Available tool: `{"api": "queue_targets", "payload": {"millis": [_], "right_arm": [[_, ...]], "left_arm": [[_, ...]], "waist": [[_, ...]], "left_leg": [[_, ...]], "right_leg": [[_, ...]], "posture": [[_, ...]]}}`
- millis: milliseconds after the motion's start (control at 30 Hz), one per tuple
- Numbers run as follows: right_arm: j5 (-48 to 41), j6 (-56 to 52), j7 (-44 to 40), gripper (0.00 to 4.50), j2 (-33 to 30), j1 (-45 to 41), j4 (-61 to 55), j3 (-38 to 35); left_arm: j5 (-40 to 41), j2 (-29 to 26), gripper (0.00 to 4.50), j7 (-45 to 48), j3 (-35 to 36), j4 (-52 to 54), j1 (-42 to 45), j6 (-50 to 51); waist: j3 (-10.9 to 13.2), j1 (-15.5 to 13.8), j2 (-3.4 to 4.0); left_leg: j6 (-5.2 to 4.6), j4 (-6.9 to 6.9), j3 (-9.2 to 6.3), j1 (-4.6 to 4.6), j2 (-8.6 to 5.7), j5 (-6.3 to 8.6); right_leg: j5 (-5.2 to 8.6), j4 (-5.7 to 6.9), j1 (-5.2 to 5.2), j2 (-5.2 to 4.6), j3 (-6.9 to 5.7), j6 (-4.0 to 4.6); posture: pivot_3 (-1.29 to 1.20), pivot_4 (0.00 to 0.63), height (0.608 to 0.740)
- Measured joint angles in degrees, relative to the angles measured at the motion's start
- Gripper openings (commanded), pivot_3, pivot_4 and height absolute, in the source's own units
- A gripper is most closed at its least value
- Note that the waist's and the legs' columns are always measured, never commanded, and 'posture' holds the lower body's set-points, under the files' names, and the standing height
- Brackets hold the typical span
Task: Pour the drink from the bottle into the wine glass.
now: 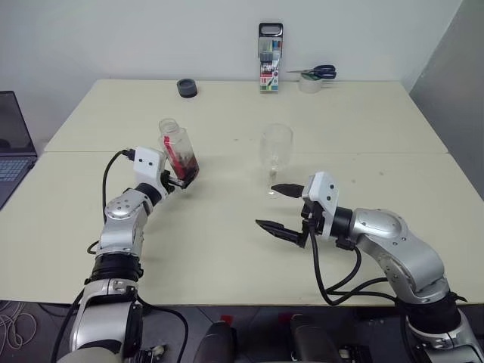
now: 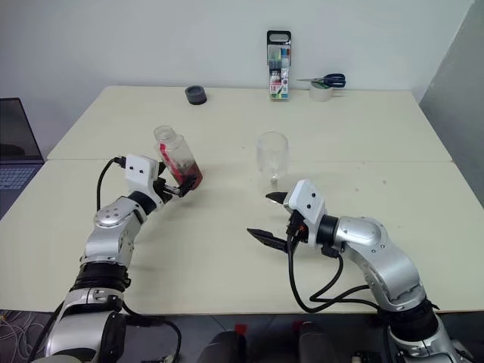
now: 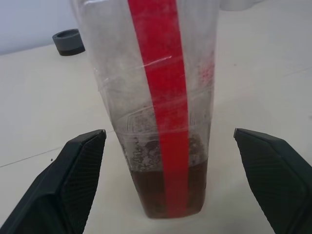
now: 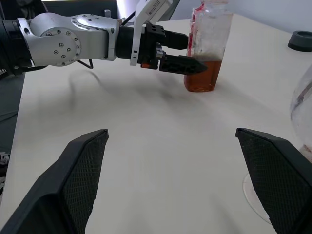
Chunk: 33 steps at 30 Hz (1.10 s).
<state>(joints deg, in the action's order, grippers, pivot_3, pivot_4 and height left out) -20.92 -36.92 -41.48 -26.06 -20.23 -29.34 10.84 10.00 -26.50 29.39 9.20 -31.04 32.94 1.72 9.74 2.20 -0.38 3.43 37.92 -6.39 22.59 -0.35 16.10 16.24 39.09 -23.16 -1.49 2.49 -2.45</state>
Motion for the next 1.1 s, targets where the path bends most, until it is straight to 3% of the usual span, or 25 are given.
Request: {"api": "queue_targets", "payload": {"millis": [267, 367, 567, 633, 900, 1100], "right_arm": [[-0.6, 0.0, 0.7, 4.48, -0.1, -0.7, -0.6, 0.0], [-0.5, 0.1, 1.0, 4.5, -0.1, -0.8, -0.6, 0.0], [-0.5, 0.5, 1.7, 4.5, -0.1, -0.8, -0.6, 0.0], [-0.5, 0.7, 1.9, 4.5, -0.2, -0.8, -0.6, -0.1], [-0.5, 2.0, 3.1, 4.5, -0.2, -0.7, -0.9, -0.9], [-0.5, 4.2, 6.7, 4.5, 1.3, -0.4, -1.8, -4.2]], "left_arm": [[-0.4, 0.7, 4.5, 0.0, 0.0, -5.5, 4.2, -1.5], [-1.0, 1.1, 3.94, 0.1, -0.3, -8.7, 6.0, -2.8], [-1.3, 1.1, 2.05, 1.1, -0.4, -13.2, 8.2, -5.2], [-1.3, 1.2, 1.69, 1.3, -0.3, -14.3, 8.7, -5.9], [-1.3, 1.5, 1.68, 2.7, -0.3, -15.3, 9.4, -6.4], [-5.3, 1.9, 1.68, 2.4, -5.1, -9.6, 9.5, -7.4]], "waist": [[0.0, 0.0, -0.01], [0.0, -0.1, -0.01], [0.0, 0.0, -0.01], [0.0, 0.0, -0.01], [0.0, 0.0, -0.01], [0.0, -0.2, -0.03]], "left_leg": [[0.0, 0.01, 0.0, 0.01, -0.01, 0.0], [0.0, 0.02, -0.01, 0.02, -0.02, 0.0], [0.0, 0.02, -0.01, 0.02, -0.02, 0.0], [0.0, 0.02, -0.01, 0.02, -0.02, 0.0], [0.0, 0.03, -0.02, 0.03, -0.03, 0.0], [0.03, 0.04, -0.04, 0.12, -0.03, -0.02]], "right_leg": [[0.0, 0.0, 0.0, 0.0, -0.01, 0.0], [0.0, 0.0, -0.01, 0.0, -0.02, 0.0], [0.0, 0.01, -0.01, 0.0, -0.02, 0.0], [0.0, 0.01, -0.01, 0.0, -0.02, 0.0], [0.0, 0.02, -0.01, 0.0, -0.03, 0.0], [0.0, 0.01, -0.06, -0.01, -0.03, 0.0]], "posture": [[0.0, 0.15, 0.74], [0.0, 0.15, 0.74], [0.0, 0.15, 0.74], [0.0, 0.15, 0.74], [0.0, 0.15, 0.74], [0.0, 0.15, 0.74]]}}
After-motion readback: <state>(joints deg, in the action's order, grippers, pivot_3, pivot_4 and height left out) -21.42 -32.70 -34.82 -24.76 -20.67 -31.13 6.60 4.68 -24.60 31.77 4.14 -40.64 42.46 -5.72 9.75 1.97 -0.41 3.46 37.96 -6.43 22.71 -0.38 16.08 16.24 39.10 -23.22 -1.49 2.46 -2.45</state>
